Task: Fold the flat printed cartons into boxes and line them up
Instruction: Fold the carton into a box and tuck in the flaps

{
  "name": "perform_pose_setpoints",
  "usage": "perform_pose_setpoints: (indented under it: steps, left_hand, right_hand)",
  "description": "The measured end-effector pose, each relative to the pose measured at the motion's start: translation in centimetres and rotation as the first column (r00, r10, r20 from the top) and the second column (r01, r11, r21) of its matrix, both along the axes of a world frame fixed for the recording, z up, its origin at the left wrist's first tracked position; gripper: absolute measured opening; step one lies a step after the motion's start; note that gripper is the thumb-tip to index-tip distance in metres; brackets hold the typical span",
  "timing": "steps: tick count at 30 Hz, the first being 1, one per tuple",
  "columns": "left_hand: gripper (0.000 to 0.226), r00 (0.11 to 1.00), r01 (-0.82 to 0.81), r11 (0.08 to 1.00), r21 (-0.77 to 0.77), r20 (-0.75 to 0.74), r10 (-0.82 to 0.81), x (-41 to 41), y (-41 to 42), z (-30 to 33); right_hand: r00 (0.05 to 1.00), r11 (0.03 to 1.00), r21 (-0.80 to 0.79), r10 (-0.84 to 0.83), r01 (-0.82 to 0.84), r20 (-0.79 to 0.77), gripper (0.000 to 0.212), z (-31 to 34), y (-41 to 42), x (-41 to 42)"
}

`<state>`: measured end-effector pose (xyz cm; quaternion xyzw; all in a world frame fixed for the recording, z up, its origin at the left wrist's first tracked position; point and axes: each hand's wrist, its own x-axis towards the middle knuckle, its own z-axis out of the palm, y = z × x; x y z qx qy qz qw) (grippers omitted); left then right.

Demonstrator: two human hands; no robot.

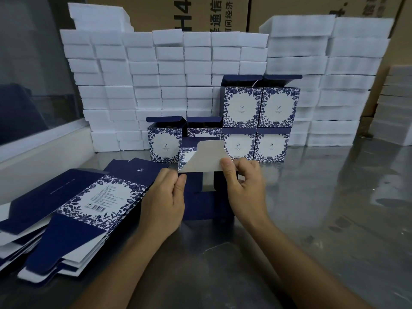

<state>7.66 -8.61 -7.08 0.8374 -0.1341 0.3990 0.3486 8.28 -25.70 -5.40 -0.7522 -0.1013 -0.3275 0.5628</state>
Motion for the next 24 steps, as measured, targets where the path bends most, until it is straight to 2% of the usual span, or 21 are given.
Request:
perform_pose_setpoints:
  steps: [5,10,15,18,22,24]
  left_hand:
    - [0.039,0.999,-0.002,0.999,0.052,-0.034,0.004,0.1,0.4,-0.2]
    - [0.051,0.943,0.062,0.968,0.243,-0.333,0.023,0.3,1.7,-0.5]
    - [0.047,0.949,0.033,0.955,0.296,-0.308,0.062,0.6,1.4,-0.5]
    - [0.045,0.932,0.059,0.96,0.274,-0.361,0.045,0.5,1.6,-0.5]
    - [0.043,0.873,0.072,0.854,0.515,-0.447,0.196,0.6,1.9,-0.7]
    - [0.041,0.871,0.065,0.846,0.529,-0.444,0.21,0.6,1.9,-0.8]
  right_hand:
    - [1.0,1.0,0.019,-0.008,0.008,0.007,0.044,-0.1,0.2,0.1]
    - [1.0,1.0,0.031,-0.006,0.006,0.011,0.042,-0.2,0.0,0.2]
    - [1.0,1.0,0.025,-0.001,0.001,0.012,0.045,-0.2,0.1,0.2]
    - [1.0,0.999,0.036,0.002,-0.002,0.017,0.041,-0.2,0.0,0.2]
    - [1.0,0.999,0.044,0.007,-0.008,0.023,0.042,-0.1,0.0,0.4]
    - [1.0,0.999,0.046,0.011,-0.012,0.023,0.043,-0.2,0.0,0.4]
